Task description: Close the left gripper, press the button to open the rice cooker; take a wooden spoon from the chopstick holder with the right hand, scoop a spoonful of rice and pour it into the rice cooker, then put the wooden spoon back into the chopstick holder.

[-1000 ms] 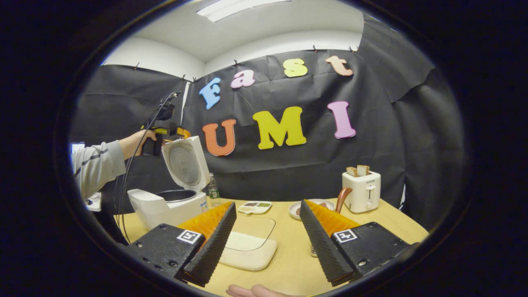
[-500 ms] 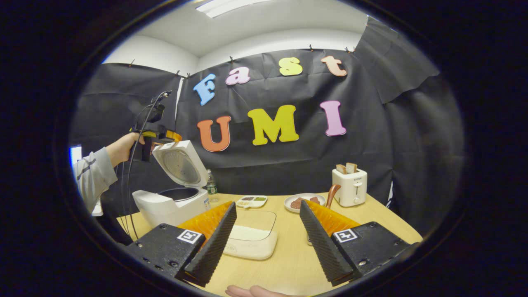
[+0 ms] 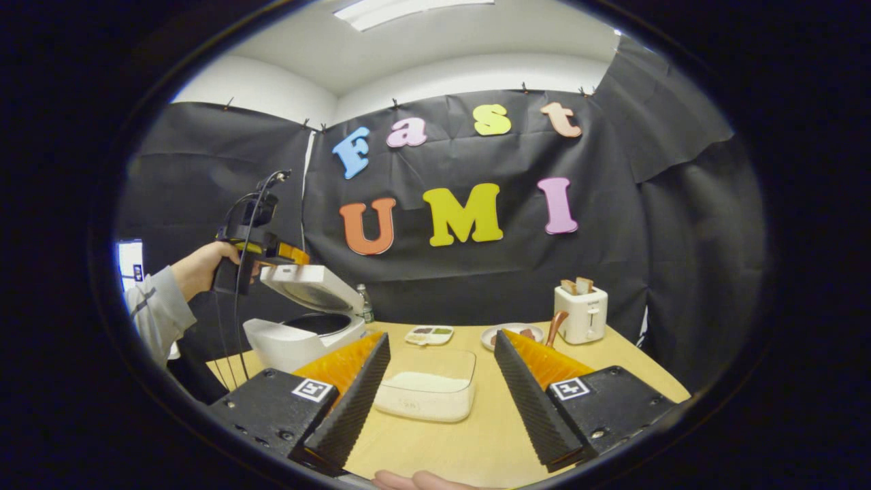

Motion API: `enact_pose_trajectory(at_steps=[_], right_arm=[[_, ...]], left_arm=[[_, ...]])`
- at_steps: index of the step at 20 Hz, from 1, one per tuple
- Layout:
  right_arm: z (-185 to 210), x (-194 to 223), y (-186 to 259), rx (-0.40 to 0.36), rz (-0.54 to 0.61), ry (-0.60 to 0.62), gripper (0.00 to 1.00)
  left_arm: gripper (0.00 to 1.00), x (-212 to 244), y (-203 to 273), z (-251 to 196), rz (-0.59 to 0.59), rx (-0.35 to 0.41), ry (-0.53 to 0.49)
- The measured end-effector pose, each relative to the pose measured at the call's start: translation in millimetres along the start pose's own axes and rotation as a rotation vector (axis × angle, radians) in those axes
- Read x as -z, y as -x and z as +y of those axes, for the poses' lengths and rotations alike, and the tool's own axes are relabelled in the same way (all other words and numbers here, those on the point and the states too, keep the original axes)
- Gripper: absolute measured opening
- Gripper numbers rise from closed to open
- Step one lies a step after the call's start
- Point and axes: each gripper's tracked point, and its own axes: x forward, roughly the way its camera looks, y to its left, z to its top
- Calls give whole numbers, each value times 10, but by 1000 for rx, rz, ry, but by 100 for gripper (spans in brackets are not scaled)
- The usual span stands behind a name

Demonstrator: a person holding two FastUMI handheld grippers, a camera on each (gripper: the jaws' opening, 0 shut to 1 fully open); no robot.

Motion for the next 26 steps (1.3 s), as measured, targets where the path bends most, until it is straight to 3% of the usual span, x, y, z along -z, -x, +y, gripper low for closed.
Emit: enact_pose_trajectory(at_steps=[11, 14, 26], right_arm=[[245, -278, 364, -20, -64, 56, 100], [369, -288, 408, -53, -64, 51, 100], [455, -229, 420, -67, -58, 63, 100]], left_arm=[[98, 641, 255, -59, 109, 0, -18], [99, 812, 270, -53, 140, -4, -27], [99, 1268, 320, -39, 275, 2, -15]])
